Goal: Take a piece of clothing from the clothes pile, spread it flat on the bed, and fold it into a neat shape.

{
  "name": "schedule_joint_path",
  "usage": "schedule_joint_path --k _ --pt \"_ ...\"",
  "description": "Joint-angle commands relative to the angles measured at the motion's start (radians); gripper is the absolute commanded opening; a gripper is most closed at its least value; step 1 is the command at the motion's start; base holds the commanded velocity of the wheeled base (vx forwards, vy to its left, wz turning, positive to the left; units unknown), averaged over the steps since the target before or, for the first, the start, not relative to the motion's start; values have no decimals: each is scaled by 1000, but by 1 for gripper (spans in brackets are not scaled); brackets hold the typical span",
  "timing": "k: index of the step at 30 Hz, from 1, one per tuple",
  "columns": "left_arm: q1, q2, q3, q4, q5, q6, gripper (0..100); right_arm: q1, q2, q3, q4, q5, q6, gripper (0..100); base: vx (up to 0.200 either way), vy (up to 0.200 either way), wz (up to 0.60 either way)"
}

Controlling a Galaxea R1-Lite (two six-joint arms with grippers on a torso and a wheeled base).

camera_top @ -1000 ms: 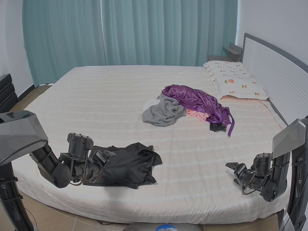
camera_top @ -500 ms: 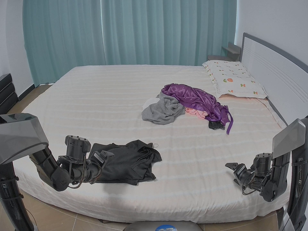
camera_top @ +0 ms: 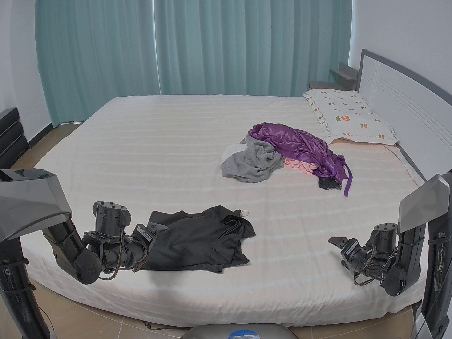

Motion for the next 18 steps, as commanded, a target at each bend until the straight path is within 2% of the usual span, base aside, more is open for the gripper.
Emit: schedule_joint_path --k 1,4,5,7,9,10,11,15,18 --pt "1 9 -2 -2 0 1 100 88 -48 10 -13 -7 -2 100 0 200 0" --pt "1 13 -13 1 -2 -1 100 169 -56 6 -13 -10 -30 100 0 200 0" --pt "1 13 -13 1 -2 -1 100 171 -56 6 -13 -12 -33 100 0 200 0" --pt "-1 18 -16 -2 0 1 100 235 -42 -14 -1 -47 -94 100 0 200 0" --pt "-1 20 -16 -2 0 1 100 243 -37 -22 -1 -53 -105 100 0 200 0" --pt "-1 21 -16 -4 0 1 100 266 -11 -77 18 -73 -173 100 0 200 0" --pt "-2 23 -16 -4 0 2 100 268 -7 -98 35 -73 -191 100 0 200 0" --pt "-10 27 -15 -4 2 7 100 269 18 -263 188 -82 -306 100 0 200 0" --pt "-10 30 -16 -5 3 8 100 269 1 -339 289 -87 -334 100 0 200 0"
